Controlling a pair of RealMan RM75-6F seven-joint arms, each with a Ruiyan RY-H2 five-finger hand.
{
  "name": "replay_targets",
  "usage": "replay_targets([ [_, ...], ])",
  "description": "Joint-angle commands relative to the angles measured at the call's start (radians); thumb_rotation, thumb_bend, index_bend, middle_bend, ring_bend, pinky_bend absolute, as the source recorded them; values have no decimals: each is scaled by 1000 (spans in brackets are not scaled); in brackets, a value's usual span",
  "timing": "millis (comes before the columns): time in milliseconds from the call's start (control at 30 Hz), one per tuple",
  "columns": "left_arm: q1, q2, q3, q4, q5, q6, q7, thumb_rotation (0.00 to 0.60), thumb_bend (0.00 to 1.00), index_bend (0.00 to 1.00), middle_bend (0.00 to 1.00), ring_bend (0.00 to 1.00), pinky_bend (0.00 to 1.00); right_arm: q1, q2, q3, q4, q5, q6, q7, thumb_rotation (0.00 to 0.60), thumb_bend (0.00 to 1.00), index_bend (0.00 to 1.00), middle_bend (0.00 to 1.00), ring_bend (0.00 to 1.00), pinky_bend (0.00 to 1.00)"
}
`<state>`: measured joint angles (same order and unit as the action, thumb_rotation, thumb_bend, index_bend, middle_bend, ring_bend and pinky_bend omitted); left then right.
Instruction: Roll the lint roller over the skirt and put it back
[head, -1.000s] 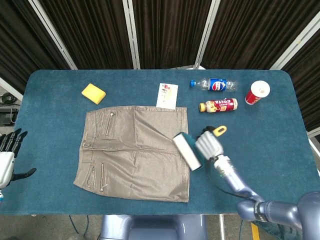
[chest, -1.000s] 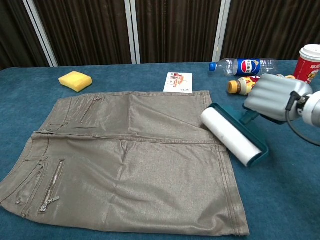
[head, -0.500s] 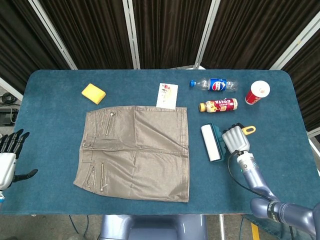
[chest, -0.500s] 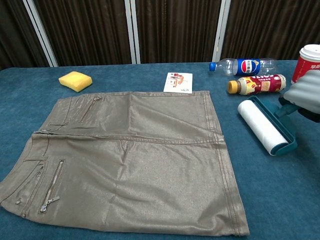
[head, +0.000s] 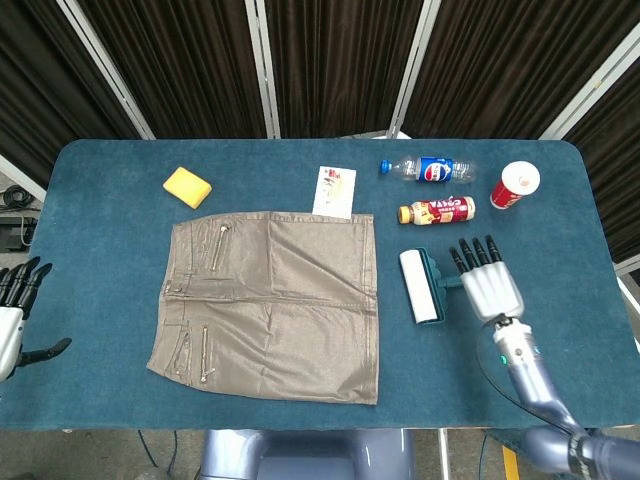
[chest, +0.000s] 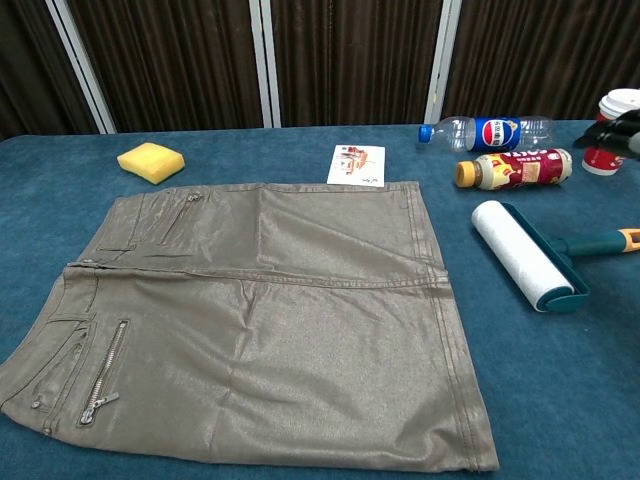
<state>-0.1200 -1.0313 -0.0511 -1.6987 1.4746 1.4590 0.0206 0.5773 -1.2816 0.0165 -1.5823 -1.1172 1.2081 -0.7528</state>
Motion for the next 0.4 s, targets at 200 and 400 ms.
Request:
replay_targets([
  [200,14,-23,0,47,38,47,-23,600,0,0,0,0,0,-218,74,-72,49,-321,302,437,600,0,0,0,0,0],
  [400,16,-15,13,32,48,39,-14,600,0,0,0,0,0,-285,78,-83,61,-358,364,527,600,0,0,0,0,0],
])
